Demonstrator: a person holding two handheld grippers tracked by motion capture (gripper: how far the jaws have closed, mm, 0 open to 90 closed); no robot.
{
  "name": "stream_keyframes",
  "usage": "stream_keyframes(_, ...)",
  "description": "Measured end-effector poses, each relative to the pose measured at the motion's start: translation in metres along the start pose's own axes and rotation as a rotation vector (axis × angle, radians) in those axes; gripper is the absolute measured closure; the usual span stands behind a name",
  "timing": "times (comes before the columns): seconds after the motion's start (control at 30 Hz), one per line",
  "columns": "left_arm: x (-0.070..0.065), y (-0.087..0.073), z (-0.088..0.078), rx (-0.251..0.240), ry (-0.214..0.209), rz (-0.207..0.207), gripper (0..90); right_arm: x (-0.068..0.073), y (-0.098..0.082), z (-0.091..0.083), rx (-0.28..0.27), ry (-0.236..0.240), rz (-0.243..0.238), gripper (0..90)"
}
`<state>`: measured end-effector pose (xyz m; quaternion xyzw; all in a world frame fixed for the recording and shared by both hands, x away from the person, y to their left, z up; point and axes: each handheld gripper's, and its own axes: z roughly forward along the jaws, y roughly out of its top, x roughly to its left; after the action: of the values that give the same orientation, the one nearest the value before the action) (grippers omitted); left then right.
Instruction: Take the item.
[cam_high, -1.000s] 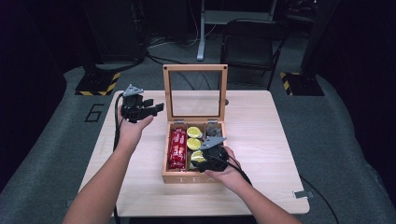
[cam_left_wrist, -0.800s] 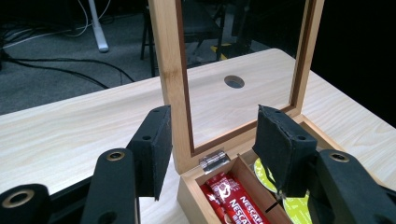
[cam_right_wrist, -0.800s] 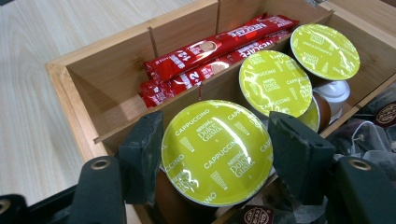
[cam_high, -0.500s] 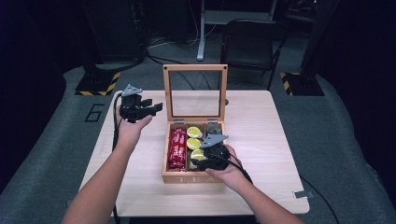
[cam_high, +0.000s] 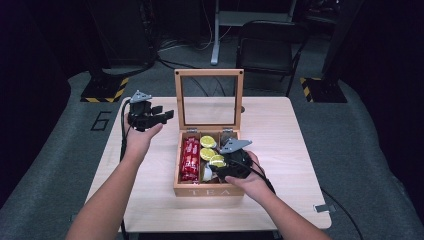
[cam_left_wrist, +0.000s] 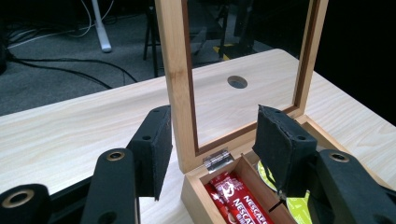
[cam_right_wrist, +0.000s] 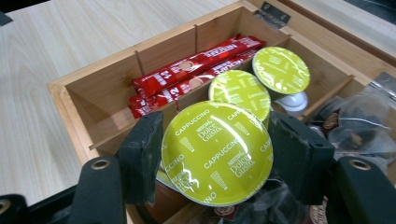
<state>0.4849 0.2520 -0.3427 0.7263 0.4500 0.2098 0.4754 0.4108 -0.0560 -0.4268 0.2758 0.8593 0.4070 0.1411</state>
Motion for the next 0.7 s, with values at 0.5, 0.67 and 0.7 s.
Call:
stream_keyframes(0.5,0.001,0.002,-0.001,0.001,0.005,0.007,46.3,-0.012,0.000,-0.010,-0.012,-0.033,0.033,36.9)
stream_keyframes(0.67,0.001,0.001,-0.001,0.004,0.004,0.009,46.3,-0.017,-0.001,-0.014,-0.023,-0.043,0.029,36.9)
stream_keyframes(0.7,0.001,0.001,-0.001,0.006,0.003,0.007,46.3,-0.018,-0.001,-0.015,-0.022,-0.046,0.037,36.9)
